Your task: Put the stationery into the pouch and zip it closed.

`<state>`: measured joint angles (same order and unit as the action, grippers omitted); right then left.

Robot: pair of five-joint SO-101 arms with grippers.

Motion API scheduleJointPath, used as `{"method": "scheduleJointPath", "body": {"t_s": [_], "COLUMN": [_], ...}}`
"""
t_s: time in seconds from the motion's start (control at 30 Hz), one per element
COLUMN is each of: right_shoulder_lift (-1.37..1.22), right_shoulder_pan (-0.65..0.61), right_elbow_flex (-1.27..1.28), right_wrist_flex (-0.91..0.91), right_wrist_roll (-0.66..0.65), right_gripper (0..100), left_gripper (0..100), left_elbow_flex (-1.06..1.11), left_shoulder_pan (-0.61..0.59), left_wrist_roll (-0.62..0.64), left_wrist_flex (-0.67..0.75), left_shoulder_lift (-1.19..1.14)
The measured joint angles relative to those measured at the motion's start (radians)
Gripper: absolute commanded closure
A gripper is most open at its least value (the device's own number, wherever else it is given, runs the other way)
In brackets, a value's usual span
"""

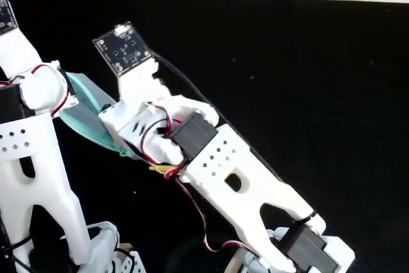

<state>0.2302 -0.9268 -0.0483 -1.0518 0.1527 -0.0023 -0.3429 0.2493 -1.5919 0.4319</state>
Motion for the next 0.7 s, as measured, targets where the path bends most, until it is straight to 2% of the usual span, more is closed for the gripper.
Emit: {"method": "scheduleJointPath", "body": {"t_s": [0.27, 0.47, 0.7], "right_shoulder_lift": [-0.009, -0.009, -0.086], "right_shoulder_pan": [-0.017, -0.066, -0.066], "right_elbow_flex": [-0.112, -0.114, -0.114], "right_wrist_flex": [0.002, 0.002, 0.002], "right_wrist_roll": [0.0, 0.0, 0.0], "right_gripper": [66.6, 66.6, 66.6], "left_gripper": [99, 99, 99], "left_elbow_flex": [0.0, 0.0, 0.0], "left_shoulder_pan": [0.0, 0.0, 0.0], "left_wrist_roll": [0.0, 0.0, 0.0], "left_wrist_flex": [0.0, 0.0, 0.0], "left_shoulder_lift": [0.0, 0.0, 0.0]}}
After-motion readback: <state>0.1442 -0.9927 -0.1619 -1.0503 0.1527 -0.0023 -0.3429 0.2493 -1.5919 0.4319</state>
